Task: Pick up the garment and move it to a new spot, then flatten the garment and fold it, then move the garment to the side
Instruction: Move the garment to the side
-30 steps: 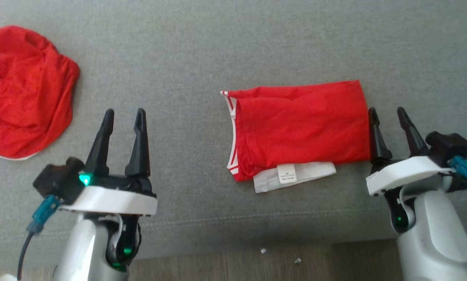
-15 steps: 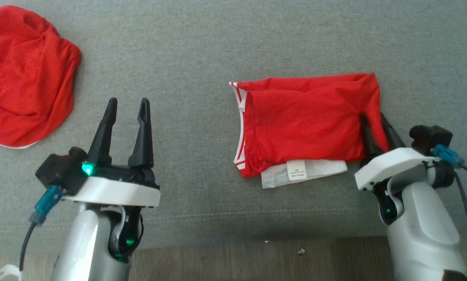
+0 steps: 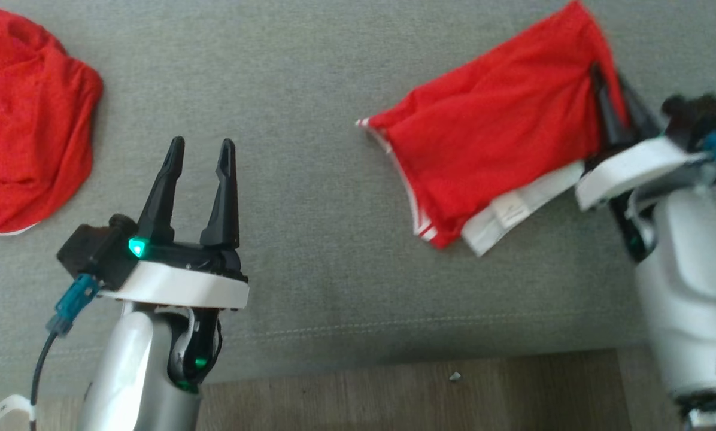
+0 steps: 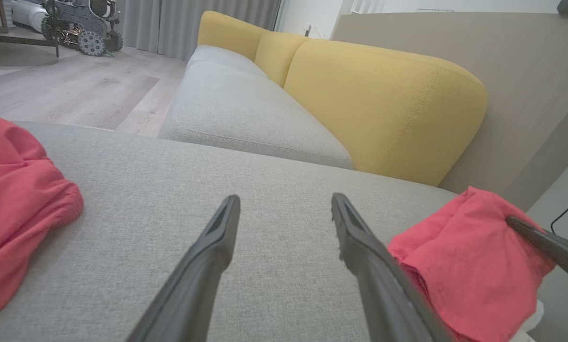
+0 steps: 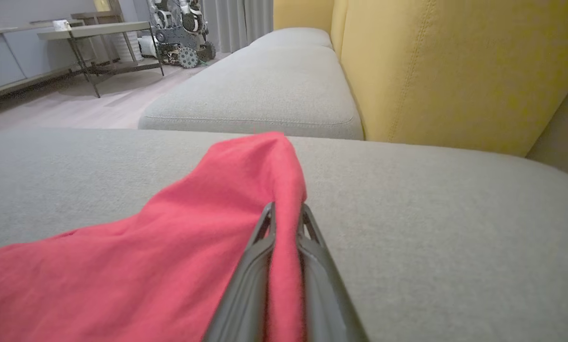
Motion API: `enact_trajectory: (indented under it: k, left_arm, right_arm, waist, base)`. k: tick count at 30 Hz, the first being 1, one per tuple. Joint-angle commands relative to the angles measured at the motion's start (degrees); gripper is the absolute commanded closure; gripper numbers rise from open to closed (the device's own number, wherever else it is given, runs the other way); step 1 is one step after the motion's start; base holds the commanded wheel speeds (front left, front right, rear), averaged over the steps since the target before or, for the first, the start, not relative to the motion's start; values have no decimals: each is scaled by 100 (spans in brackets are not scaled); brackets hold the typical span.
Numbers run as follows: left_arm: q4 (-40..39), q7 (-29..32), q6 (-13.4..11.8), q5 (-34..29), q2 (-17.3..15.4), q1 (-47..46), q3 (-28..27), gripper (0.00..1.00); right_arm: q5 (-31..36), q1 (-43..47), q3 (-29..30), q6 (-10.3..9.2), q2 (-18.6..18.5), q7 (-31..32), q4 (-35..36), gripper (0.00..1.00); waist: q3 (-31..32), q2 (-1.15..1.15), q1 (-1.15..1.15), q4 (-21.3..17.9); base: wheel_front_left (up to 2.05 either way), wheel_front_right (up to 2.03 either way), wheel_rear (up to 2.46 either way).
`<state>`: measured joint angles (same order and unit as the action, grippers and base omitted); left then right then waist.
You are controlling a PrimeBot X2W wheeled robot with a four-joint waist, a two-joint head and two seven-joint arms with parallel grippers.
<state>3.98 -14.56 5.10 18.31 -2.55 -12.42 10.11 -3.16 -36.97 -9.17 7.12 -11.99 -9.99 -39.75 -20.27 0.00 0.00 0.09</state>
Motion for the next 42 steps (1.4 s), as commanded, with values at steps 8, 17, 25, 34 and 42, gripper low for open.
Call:
enact_trajectory:
  k: [8,17,25,34,42]
  left_arm:
    - [-241,-44,42,-97,-32,-439,-70,0]
    - [-229,-44,113,-273,-32,-702,-84,0]
    - [-201,-44,155,-347,-32,-866,-81,0]
    - [-169,-44,185,-369,-32,-907,-102,0]
    - [-147,-44,196,-297,-32,-926,-91,0]
  right_arm:
    - [-388,-771,-67,36,-779,328,-31,100]
    - [-904,-1388,533,36,-1412,393,-289,100]
    - [-1099,-1508,705,36,-1474,222,-283,100]
    - [-1137,-1464,802,36,-1483,156,8,100]
    - [-1138,-1357,859,36,-1499,240,162,100]
  waist:
    - [-385,0,0,-212]
    - [-906,0,0,-491]
    - [-1152,0,0,-686]
    - [-1186,0,0,-758]
    - [-1194,0,0,-727]
  base:
    - [0,0,0]
    - [0,0,0]
    - [0,0,0]
    - [0,0,0]
    - [0,0,0]
